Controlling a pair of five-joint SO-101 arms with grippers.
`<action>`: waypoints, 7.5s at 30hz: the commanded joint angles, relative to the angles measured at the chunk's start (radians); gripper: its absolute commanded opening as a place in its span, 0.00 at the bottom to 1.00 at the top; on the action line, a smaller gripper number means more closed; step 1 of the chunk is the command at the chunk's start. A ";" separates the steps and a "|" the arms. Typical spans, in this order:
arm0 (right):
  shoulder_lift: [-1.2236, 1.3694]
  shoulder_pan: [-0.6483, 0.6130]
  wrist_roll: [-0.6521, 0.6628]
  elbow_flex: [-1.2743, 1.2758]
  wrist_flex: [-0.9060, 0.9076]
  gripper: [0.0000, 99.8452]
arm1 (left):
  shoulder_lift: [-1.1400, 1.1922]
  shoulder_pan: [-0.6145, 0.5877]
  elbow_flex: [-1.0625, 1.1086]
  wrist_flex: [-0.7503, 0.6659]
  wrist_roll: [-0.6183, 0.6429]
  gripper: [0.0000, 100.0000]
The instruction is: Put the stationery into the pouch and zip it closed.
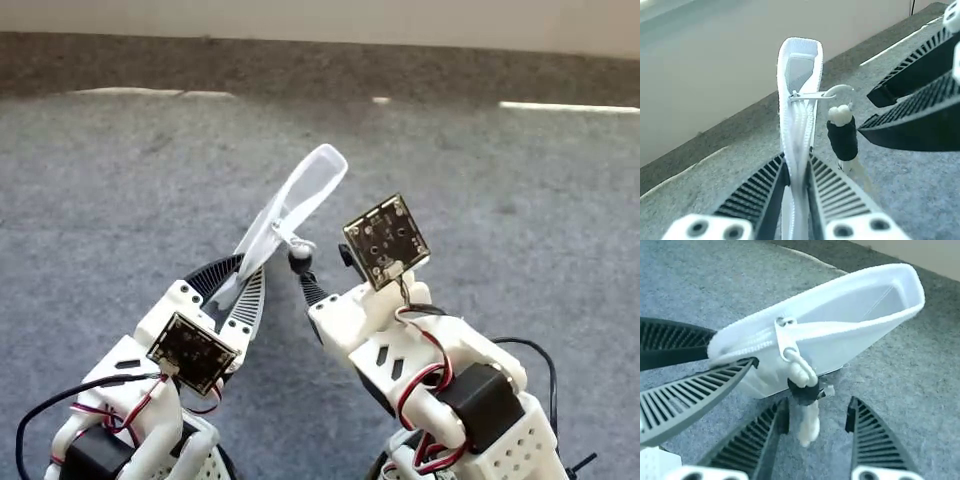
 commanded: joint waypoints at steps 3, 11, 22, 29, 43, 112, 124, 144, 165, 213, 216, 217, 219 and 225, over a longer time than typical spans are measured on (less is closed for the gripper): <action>-0.008 -0.039 0.009 -0.051 -0.015 0.18 | -0.012 -0.015 -0.007 0.000 -0.006 0.00; 0.012 -0.048 0.008 0.070 -0.237 0.15 | -0.012 -0.015 -0.007 0.000 -0.006 0.00; 0.012 0.007 0.014 0.094 -0.332 0.03 | -0.012 -0.015 -0.005 0.000 -0.006 0.00; 0.010 0.117 0.011 0.091 -0.334 0.00 | -0.012 -0.015 -0.005 0.003 -0.006 0.00; 0.021 0.303 -0.163 0.094 -0.545 0.00 | -0.010 -0.012 -0.005 0.021 -0.006 0.00; 0.352 0.638 -0.322 -0.130 -0.390 0.21 | -0.012 -0.015 0.016 0.043 -0.008 0.00; 0.277 0.638 -0.322 -0.128 -0.318 0.19 | -0.012 -0.016 0.038 0.029 -0.011 0.00; -0.168 0.611 -0.086 0.150 -0.303 0.01 | -0.012 -0.361 0.042 -0.058 -0.008 0.00; -0.654 0.615 -0.075 0.645 -0.325 0.01 | -0.012 -0.389 0.375 -0.130 -0.008 0.00; -0.656 0.615 -0.071 1.144 0.045 0.01 | -0.008 -0.552 0.584 0.215 -0.009 0.00; -0.656 0.615 -0.071 1.144 0.045 0.01 | -0.005 -0.552 0.584 0.215 -0.009 0.00; -0.656 0.615 -0.071 1.144 0.045 0.01 | -0.005 -0.552 0.584 0.215 -0.009 0.00; -0.656 0.615 -0.071 1.144 0.045 0.01 | -0.007 -0.552 0.584 0.215 -0.009 0.00; -0.656 0.616 -0.075 1.144 0.045 0.01 | -0.012 -0.552 0.584 0.216 -0.009 0.00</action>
